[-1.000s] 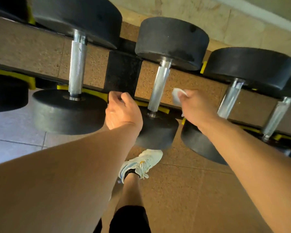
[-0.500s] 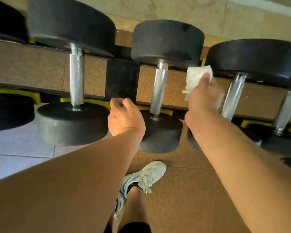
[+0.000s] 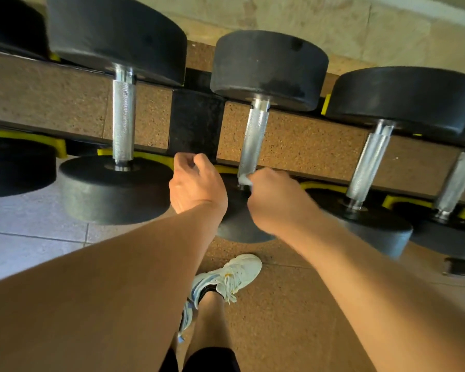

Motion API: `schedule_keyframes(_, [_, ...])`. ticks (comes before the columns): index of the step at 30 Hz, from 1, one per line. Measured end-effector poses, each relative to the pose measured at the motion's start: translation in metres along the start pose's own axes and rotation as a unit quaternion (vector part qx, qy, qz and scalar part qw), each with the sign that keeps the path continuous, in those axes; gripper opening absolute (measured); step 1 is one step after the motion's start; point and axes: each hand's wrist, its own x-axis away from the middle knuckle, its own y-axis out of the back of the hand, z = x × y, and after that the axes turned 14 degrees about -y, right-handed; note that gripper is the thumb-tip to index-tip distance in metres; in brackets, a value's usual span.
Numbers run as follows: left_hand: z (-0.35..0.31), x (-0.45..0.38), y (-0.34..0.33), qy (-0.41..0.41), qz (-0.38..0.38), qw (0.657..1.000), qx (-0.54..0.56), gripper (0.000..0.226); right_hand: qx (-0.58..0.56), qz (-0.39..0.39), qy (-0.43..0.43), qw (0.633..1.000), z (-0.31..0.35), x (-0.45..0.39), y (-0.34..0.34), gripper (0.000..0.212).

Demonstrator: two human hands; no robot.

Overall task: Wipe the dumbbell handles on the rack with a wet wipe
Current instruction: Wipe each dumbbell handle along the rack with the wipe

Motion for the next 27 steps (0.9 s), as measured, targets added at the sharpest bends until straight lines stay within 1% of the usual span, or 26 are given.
schedule_keyframes(1, [0.0, 0.0, 0.0, -0.002, 0.001, 1.0, 0.001, 0.019, -0.056, 0.017, -0.012, 0.998, -0.003, -0.006, 0.012, 0.032])
schedule_keyframes(2, [0.0, 0.0, 0.0, -0.004, 0.002, 1.0, 0.002, 0.019, -0.109, -0.01, -0.024, 0.994, -0.006, -0.012, 0.021, 0.029])
schedule_keyframes(3, [0.001, 0.0, 0.0, -0.004, 0.003, 1.0, 0.003, 0.02, -0.146, -0.082, -0.018, 0.986, -0.008, -0.018, 0.028, 0.029])
schedule_keyframes(4, [0.002, 0.0, -0.001, -0.005, 0.004, 1.0, 0.004, 0.021, -0.157, -0.18, 0.011, 0.971, -0.008, -0.022, 0.031, 0.03])
schedule_keyframes(5, [0.003, 0.0, -0.001, -0.005, 0.006, 1.0, 0.004, 0.021, -0.142, -0.27, 0.069, 0.95, -0.007, -0.027, 0.031, 0.033])
schedule_keyframes(6, [0.004, 0.0, -0.002, -0.006, 0.007, 1.0, 0.005, 0.021, -0.114, -0.32, 0.138, 0.93, -0.006, -0.033, 0.027, 0.036])
schedule_keyframes(7, [0.004, 0.0, -0.002, -0.007, 0.007, 1.0, 0.006, 0.021, -0.064, -0.333, 0.2, 0.919, -0.006, -0.042, 0.02, 0.041])
schedule_keyframes(8, [0.005, -0.001, -0.002, -0.007, 0.007, 1.0, 0.007, 0.021, 0.003, -0.326, 0.252, 0.911, -0.01, -0.056, 0.01, 0.047])
schedule_keyframes(10, [0.005, -0.001, -0.002, -0.006, 0.007, 1.0, 0.009, 0.024, 0.123, -0.274, 0.316, 0.9, -0.019, -0.078, 0.003, 0.058])
schedule_keyframes(12, [0.005, -0.001, -0.003, -0.007, 0.009, 1.0, 0.008, 0.023, 0.177, -0.234, 0.35, 0.889, -0.029, -0.088, 0.008, 0.061])
schedule_keyframes(13, [0.005, -0.002, -0.001, -0.007, 0.009, 1.0, 0.008, 0.022, 0.191, -0.205, 0.36, 0.89, -0.032, -0.087, 0.009, 0.06])
schedule_keyframes(15, [0.004, -0.001, -0.001, -0.004, 0.008, 1.0, 0.011, 0.021, 0.195, -0.114, 0.357, 0.906, -0.036, -0.074, 0.009, 0.054])
schedule_keyframes(17, [0.003, 0.0, -0.001, -0.001, 0.005, 1.0, 0.013, 0.023, 0.184, -0.01, 0.325, 0.927, -0.041, -0.059, 0.005, 0.043])
schedule_keyframes(18, [0.003, 0.0, 0.0, 0.0, 0.003, 1.0, 0.013, 0.024, 0.154, 0.026, 0.306, 0.939, -0.043, -0.052, 0.003, 0.037])
schedule_keyframes(19, [0.003, 0.001, 0.0, -0.001, 0.002, 1.0, 0.015, 0.025, 0.097, 0.049, 0.286, 0.952, -0.043, -0.046, 0.005, 0.032])
schedule_keyframes(20, [0.003, 0.001, 0.0, -0.002, 0.003, 1.0, 0.019, 0.024, 0.018, 0.057, 0.268, 0.961, -0.041, -0.042, 0.009, 0.03])
schedule_keyframes(21, [0.003, 0.001, -0.001, -0.002, 0.004, 1.0, 0.023, 0.024, -0.049, 0.027, 0.265, 0.963, -0.037, -0.039, 0.015, 0.029])
schedule_keyframes(22, [0.004, 0.001, -0.001, -0.002, 0.004, 1.0, 0.026, 0.023, -0.091, -0.045, 0.289, 0.952, -0.031, -0.037, 0.021, 0.031])
schedule_keyframes(23, [0.005, 0.0, -0.001, -0.002, 0.002, 1.0, 0.028, 0.023, -0.11, -0.129, 0.325, 0.931, -0.023, -0.038, 0.026, 0.034])
schedule_keyframes(24, [0.005, 0.0, -0.001, -0.001, 0.0, 1.0, 0.027, 0.022, -0.1, -0.205, 0.369, 0.901, -0.015, -0.043, 0.029, 0.036])
schedule_keyframes(25, [0.004, 0.0, -0.001, 0.001, -0.002, 1.0, 0.025, 0.022, -0.052, -0.263, 0.408, 0.873, -0.007, -0.051, 0.031, 0.038])
schedule_keyframes(26, [0.004, 0.001, -0.002, 0.002, -0.005, 1.0, 0.022, 0.021, 0.034, -0.284, 0.435, 0.853, -0.001, -0.063, 0.033, 0.042])
schedule_keyframes(27, [0.003, 0.001, -0.002, 0.001, -0.007, 1.0, 0.021, 0.021, 0.13, -0.277, 0.431, 0.849, 0.005, -0.074, 0.034, 0.046])
